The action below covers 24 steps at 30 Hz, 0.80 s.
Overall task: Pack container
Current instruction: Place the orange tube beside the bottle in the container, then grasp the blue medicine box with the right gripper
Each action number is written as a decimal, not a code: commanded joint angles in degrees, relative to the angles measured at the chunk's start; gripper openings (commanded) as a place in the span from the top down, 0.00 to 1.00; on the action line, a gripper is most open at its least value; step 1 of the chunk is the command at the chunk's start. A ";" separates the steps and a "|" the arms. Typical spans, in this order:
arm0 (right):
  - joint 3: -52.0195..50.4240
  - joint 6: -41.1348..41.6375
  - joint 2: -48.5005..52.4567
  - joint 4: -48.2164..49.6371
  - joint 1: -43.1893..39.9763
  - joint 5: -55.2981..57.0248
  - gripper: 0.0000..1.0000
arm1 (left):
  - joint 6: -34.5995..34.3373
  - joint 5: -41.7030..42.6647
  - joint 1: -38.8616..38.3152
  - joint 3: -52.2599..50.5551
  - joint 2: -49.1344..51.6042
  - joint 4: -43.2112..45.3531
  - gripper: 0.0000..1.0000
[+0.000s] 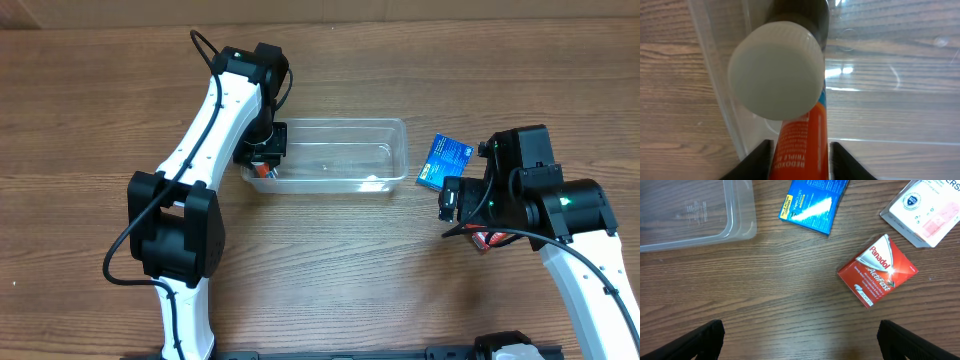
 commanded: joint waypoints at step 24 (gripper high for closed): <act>27.54 7.04 20.48 2.60 -0.35 7.15 0.00 | -1.92 -4.85 7.85 4.31 -37.44 -8.24 0.00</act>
